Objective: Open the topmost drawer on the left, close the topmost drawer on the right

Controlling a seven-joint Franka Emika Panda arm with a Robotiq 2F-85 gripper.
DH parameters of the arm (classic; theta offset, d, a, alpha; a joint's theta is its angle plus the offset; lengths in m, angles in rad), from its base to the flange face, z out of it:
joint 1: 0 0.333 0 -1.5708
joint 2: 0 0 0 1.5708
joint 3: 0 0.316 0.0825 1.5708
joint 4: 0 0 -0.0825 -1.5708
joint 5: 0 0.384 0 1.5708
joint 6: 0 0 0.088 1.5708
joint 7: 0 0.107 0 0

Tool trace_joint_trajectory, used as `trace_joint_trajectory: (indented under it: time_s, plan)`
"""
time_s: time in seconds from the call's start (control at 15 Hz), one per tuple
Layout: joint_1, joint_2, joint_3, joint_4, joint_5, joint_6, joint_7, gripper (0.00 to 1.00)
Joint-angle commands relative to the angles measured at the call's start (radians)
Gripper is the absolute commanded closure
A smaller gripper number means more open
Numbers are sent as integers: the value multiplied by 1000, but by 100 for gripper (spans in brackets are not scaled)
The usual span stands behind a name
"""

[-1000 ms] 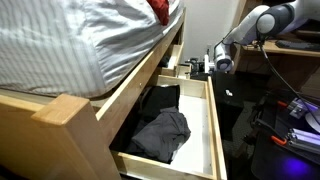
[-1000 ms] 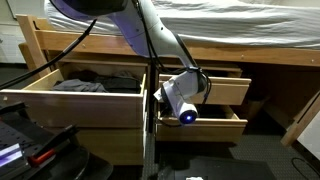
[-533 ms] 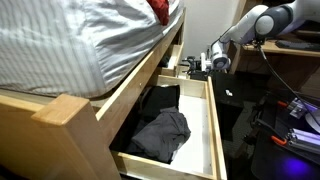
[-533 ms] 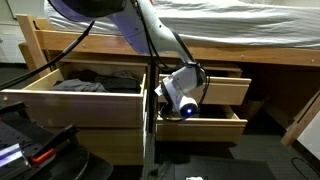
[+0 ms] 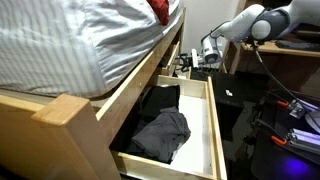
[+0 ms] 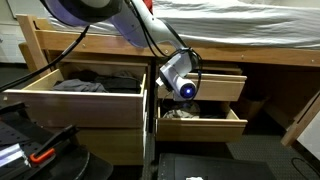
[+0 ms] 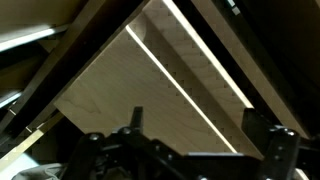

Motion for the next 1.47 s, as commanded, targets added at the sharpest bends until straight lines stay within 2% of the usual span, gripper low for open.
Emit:
trace_joint_trajectory:
  time_s: [0.0,0.27,0.33,0.73,0.87,1.13,1.2,1.27,1.4]
  plan:
    - [-24,0,37,9,-38,17,-2,0]
    - [-16,-6,13,-19,-4,-25,-19,0]
    - [-39,1,50,-5,-36,-8,-21,0]
    - [-53,3,85,-11,-52,-28,-52,0]
    - [-37,4,90,3,-69,-23,-23,0]
    - [36,4,87,28,-152,65,89,0]
    - [42,4,92,32,-164,76,106,0]
    - [14,4,109,22,-155,46,63,0]
    - [28,3,111,26,-166,65,80,0]
